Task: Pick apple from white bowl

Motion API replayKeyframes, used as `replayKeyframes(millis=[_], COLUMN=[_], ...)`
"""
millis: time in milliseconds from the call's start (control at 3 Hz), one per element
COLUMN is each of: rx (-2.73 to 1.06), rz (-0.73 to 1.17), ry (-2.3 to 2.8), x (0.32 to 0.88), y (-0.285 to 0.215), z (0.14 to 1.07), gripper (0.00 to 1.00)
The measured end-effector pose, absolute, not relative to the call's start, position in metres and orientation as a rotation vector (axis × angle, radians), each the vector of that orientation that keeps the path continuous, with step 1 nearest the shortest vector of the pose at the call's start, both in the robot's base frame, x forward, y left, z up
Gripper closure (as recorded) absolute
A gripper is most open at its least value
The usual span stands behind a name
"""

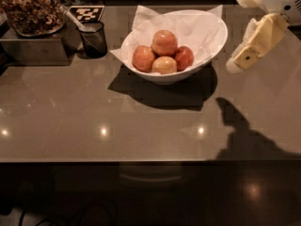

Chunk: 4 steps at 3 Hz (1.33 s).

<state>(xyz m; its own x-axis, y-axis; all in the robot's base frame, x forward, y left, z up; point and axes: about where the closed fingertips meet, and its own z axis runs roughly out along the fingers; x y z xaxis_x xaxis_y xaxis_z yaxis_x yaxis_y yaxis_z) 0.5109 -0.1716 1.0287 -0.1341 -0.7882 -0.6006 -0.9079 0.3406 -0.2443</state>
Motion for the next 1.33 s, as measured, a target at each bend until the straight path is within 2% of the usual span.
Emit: replayKeyframes(millis=[333, 1000, 1333], rx=[-1.416, -1.414, -1.415], rz=[0.283, 0.415, 0.418], ry=[1.957, 1.844, 1.838], x=[0.521, 0.589, 0.593], y=[-0.171, -0.124, -0.122], z=[1.019, 1.007, 1.007], gripper=[0.0, 0.0, 0.0])
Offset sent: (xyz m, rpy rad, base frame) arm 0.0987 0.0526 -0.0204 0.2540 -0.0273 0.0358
